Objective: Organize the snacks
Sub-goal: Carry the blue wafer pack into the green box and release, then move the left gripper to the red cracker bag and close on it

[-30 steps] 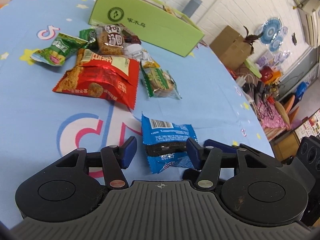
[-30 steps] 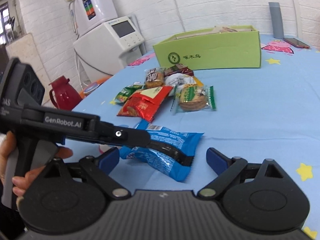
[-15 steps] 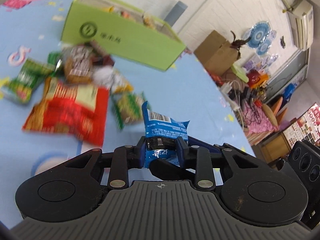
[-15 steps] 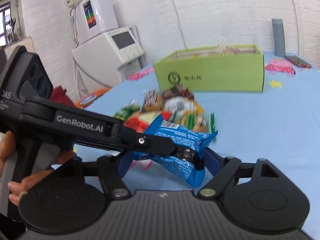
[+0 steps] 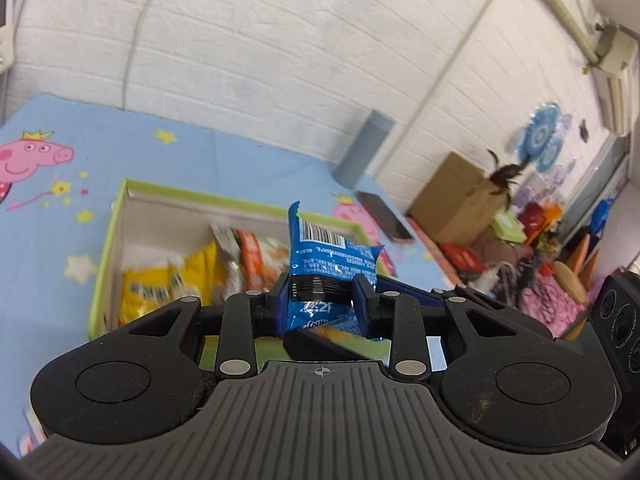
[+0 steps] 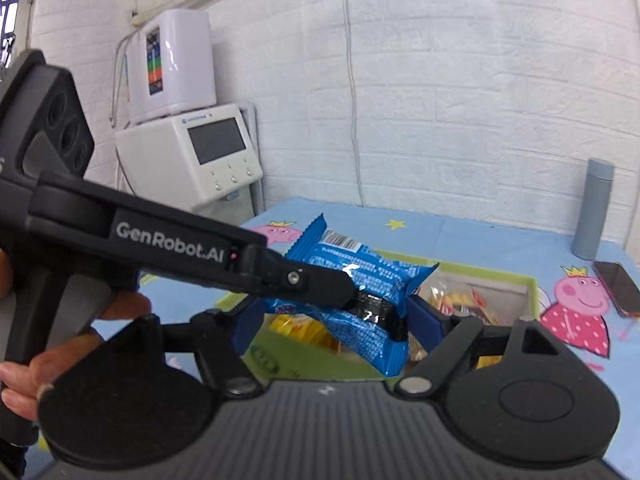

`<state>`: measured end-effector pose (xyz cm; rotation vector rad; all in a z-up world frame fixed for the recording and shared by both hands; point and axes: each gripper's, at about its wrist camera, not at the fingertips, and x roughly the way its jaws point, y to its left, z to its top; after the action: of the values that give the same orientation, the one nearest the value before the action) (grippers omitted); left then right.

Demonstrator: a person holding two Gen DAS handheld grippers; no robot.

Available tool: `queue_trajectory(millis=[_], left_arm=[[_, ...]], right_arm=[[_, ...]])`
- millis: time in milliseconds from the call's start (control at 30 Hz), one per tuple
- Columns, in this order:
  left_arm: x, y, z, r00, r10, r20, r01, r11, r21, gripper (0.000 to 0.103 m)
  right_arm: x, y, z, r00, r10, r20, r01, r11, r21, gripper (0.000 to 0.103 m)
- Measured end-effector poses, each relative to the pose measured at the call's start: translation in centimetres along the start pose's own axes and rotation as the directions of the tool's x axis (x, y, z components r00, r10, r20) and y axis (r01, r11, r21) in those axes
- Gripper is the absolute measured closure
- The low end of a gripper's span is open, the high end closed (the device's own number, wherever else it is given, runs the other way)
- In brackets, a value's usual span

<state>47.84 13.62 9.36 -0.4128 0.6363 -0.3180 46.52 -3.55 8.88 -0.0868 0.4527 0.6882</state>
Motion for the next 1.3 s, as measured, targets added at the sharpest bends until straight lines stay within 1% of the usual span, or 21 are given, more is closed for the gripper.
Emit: queue_trajectory(millis=[33,100,167,233,267,333,400,533,600,667,733,833,867,900,967,1000,1067,1167,1233,1267,1300], left_arm=[[1.1,1.0,0.6,1.000,0.002,-0.005,-0.002,1.000,-0.004,0.074],[2.4,2.5,1.3,0.999,0.028,-0.025,-0.029,0.999,-0.043,0.064],[2.1,3.7,1.4,0.999,0.034,-0.009,-0.034,0.998,-0.054,0.063],[0.3,4.2,0.7,0.999,0.042,0.029,-0.041,0.998,-0.038,0.055],[-0.6,4.3,0.3,0.998,0.047,0.041,-0.045,0.998,-0.037,0.054],[-2.5,4.5,-1.1,0.998,0.050,0.049,-0.047,0.998,-0.046,0.051],[-4.2,4.6,-3.0,0.998,0.048,0.037,-0.046,0.998,-0.053,0.048],[-7.4,4.4,-7.5,0.998,0.064,0.017,-0.063,0.997,-0.053,0.045],[-8.6,4.4,-9.8,0.997,0.082,-0.008,-0.082,0.995,-0.055,0.045],[-10.2,4.2,-12.1,0.994,0.111,-0.007,-0.111,0.992,-0.051,0.045],[-11.9,4.1,-14.1,0.989,0.147,0.008,-0.146,0.988,-0.041,0.045],[-13.5,4.2,-17.0,0.981,0.194,-0.015,-0.194,0.980,-0.043,0.046],[-13.7,4.3,-17.6,0.981,0.195,-0.022,-0.196,0.979,-0.047,0.046],[-13.9,4.6,-18.2,0.981,0.192,-0.035,-0.193,0.980,-0.046,0.046],[-14.0,5.1,-18.7,0.977,0.202,-0.060,-0.206,0.977,-0.057,0.047],[-13.9,5.4,-18.8,0.978,0.196,-0.072,-0.200,0.978,-0.061,0.048],[-13.6,6.2,-18.9,0.981,0.169,-0.100,-0.178,0.980,-0.088,0.049],[-12.1,7.2,-18.3,0.982,0.105,-0.158,-0.124,0.986,-0.116,0.055],[-11.2,7.3,-18.0,0.978,0.116,-0.174,-0.133,0.987,-0.089,0.049],[-11.0,7.3,-17.9,0.978,0.118,-0.173,-0.133,0.988,-0.077,0.049],[-10.9,7.3,-17.9,0.978,0.115,-0.176,-0.131,0.988,-0.080,0.050]], right_arm=[[1.3,-0.6,0.3,1.000,0.003,-0.011,-0.003,1.000,0.000,0.014],[3.1,-1.6,0.4,0.999,-0.011,-0.038,0.011,1.000,0.000,0.014],[2.7,-2.3,0.2,1.000,-0.017,-0.022,0.017,1.000,0.005,0.010],[0.6,-2.6,-0.5,1.000,-0.002,0.025,0.002,1.000,0.023,0.010],[-0.4,-2.5,-1.1,0.999,0.016,0.034,-0.017,0.999,0.035,0.010],[-2.1,-2.4,-2.6,0.998,0.053,0.019,-0.054,0.996,0.069,0.010],[-3.3,-1.7,-4.6,0.997,0.078,-0.016,-0.075,0.991,0.112,0.010],[-5.0,0.3,-9.1,0.987,0.138,-0.083,-0.121,0.975,0.184,0.010],[-5.7,1.5,-11.1,0.983,0.139,-0.116,-0.114,0.973,0.203,0.010],[-6.6,2.6,-13.0,0.981,0.136,-0.139,-0.103,0.969,0.224,0.010],[-7.9,3.6,-14.3,0.983,0.124,-0.135,-0.088,0.966,0.243,0.010],[-9.9,5.4,-15.2,0.990,0.097,-0.103,-0.067,0.964,0.257,0.009],[-10.4,6.1,-15.2,0.991,0.107,-0.086,-0.082,0.963,0.255,0.009],[-10.7,6.8,-15.1,0.987,0.141,-0.078,-0.117,0.960,0.254,0.009],[-10.2,8.4,-14.9,0.970,0.223,-0.092,-0.195,0.948,0.250,0.010],[-9.7,9.1,-14.8,0.965,0.239,-0.106,-0.208,0.949,0.238,0.010],[-8.6,10.6,-14.6,0.958,0.249,-0.142,-0.222,0.957,0.186,0.010],[-6.8,11.6,-14.6,0.951,0.245,-0.188,-0.214,0.962,0.170,0.010],[-5.5,11.8,-14.6,0.949,0.232,-0.214,-0.203,0.968,0.150,0.010],[-4.7,12.0,-14.6,0.948,0.215,-0.236,-0.186,0.973,0.136,0.009],[-4.3,12.2,-14.6,0.950,0.207,-0.234,-0.182,0.976,0.122,0.009]])
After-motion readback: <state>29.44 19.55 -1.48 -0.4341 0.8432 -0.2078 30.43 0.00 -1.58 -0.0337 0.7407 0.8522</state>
